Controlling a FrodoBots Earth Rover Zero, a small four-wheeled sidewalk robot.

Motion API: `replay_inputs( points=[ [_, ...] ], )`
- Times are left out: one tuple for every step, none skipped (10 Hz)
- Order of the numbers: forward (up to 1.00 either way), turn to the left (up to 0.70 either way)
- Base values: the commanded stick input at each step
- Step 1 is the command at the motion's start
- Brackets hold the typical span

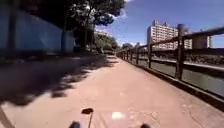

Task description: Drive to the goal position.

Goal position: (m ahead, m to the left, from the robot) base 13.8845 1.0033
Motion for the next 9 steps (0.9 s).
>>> replay_inputs(
  points=[
    [0.85, 0.0],
    [0.85, 0.0],
    [0.85, 0.0],
    [0.85, 0.0],
    [0.85, 0.0],
    [0.85, 0.0],
    [0.85, 0.0],
    [0.85, 0.0],
    [0.85, 0.0]
  ],
)
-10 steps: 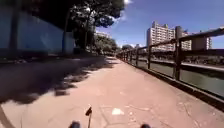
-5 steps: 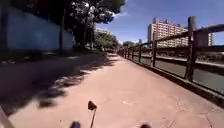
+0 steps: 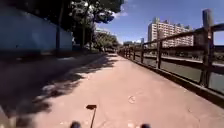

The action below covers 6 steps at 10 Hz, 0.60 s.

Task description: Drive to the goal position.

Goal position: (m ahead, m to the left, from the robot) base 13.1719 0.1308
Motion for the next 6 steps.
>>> replay_inputs(
  points=[
    [0.85, 0.0],
    [0.85, 0.0],
    [0.85, 0.0],
    [0.85, 0.0],
    [0.85, 0.0],
    [0.85, 0.0]
  ],
)
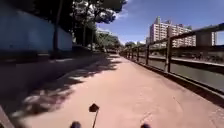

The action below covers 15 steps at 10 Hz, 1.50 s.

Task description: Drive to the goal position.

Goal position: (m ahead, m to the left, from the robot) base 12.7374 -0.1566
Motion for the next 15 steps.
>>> replay_inputs(
  points=[
    [0.85, 0.0],
    [0.85, 0.0],
    [0.85, 0.0],
    [0.85, 0.0],
    [0.85, 0.0],
    [0.85, 0.0],
    [0.85, 0.0],
    [0.85, 0.0],
    [0.85, 0.0],
    [0.85, 0.0],
    [0.85, 0.0],
    [0.85, 0.0],
    [0.85, 0.0],
    [0.85, 0.0],
    [0.85, 0.0]
  ],
)
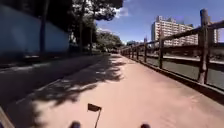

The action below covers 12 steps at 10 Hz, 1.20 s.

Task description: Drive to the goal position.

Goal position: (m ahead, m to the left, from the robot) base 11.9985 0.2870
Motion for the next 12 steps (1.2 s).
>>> replay_inputs(
  points=[
    [0.85, -0.05],
    [0.85, -0.34],
    [0.85, -0.34],
    [0.85, 0.0],
    [0.85, 0.0],
    [0.85, 0.0],
    [0.85, 0.0],
    [0.85, 0.0],
    [0.85, 0.0],
    [0.85, 0.0],
    [0.85, 0.0],
    [0.85, 0.0]
  ],
)
